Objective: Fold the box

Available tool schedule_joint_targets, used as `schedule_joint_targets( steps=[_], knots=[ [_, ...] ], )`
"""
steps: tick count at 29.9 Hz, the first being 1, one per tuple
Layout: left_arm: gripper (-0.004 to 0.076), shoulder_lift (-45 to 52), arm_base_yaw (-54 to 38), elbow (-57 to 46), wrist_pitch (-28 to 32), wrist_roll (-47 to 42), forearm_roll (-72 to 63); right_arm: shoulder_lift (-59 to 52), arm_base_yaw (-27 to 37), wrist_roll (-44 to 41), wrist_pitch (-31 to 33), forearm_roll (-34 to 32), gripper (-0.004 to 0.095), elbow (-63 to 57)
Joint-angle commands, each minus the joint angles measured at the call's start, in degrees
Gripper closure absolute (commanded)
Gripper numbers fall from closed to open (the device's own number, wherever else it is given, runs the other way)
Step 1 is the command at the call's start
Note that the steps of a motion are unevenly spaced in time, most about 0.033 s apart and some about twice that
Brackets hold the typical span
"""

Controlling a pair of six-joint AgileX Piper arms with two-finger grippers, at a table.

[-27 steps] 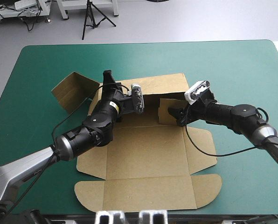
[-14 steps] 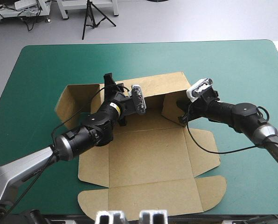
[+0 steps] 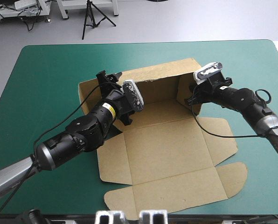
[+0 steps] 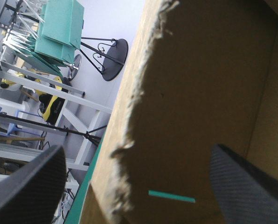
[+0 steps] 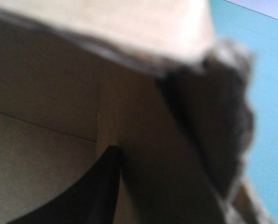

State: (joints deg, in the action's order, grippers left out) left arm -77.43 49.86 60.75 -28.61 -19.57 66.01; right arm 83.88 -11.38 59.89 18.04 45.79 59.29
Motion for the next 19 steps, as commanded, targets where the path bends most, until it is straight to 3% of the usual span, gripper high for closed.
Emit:
schedule_joint_targets(
  steps=[1,3,4,6,8,15,19],
  knots=[
    [0.0125,4.30,1.32,1.62,0.46,-0.98,1.59,-1.60,2.77,-6.90,-1.98,-4.17,0.0925,4.16],
    [0.0182,5.39,1.32,1.62,0.04,-1.11,1.59,-1.35,4.59,-7.28,0.66,-5.44,0.0925,5.60],
    [0.0250,5.98,1.32,1.65,-0.72,-1.11,1.59,-1.35,5.18,-7.27,1.69,-5.74,0.0924,6.10],
    [0.0458,6.56,1.19,1.93,-3.34,-2.24,1.59,-1.35,6.76,-8.33,4.12,-6.96,0.0925,7.27],
    [0.0734,7.09,1.09,2.03,-6.53,-3.67,2.24,-1.35,8.16,-11.10,6.11,-9.41,0.0924,8.48],
    [0.0710,7.58,-0.01,2.14,-14.94,-12.31,2.19,-1.35,10.70,-17.50,14.50,-17.76,0.0924,13.41],
    [0.0710,7.60,-5.50,3.79,-16.08,-13.48,-7.24,-1.35,10.69,-23.35,17.93,-25.38,0.0925,17.33]
  ],
)
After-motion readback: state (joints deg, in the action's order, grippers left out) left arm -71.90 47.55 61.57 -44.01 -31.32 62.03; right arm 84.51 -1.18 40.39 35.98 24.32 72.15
